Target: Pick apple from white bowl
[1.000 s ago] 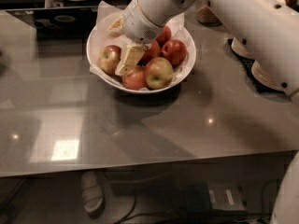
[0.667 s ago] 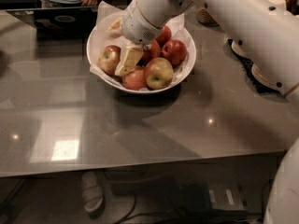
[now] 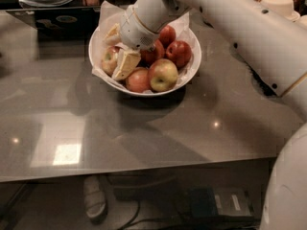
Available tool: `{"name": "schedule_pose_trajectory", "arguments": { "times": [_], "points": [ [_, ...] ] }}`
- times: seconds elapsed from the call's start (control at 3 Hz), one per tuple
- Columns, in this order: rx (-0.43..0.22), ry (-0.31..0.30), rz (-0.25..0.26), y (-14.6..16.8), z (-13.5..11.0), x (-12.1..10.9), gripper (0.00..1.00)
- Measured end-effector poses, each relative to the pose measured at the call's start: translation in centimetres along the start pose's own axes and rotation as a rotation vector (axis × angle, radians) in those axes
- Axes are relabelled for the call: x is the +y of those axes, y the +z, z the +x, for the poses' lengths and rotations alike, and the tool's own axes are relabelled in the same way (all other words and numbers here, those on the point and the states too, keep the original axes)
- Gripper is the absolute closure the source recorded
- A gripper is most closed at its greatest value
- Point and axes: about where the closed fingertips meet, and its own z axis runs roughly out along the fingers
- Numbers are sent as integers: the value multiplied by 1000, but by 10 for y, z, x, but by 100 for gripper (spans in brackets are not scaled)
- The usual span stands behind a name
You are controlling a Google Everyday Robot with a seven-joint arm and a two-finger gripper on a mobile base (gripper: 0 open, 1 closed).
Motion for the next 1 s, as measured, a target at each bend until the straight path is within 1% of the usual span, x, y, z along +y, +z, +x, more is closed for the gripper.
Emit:
{"name": "schedule_pose_trajectory", "arguments": {
  "times": [0.33, 1.0],
  "points": [
    [-6, -5, -21, 9, -4, 2, 54],
    [-8, -6, -24, 10, -5, 2, 98]
  ]
}}
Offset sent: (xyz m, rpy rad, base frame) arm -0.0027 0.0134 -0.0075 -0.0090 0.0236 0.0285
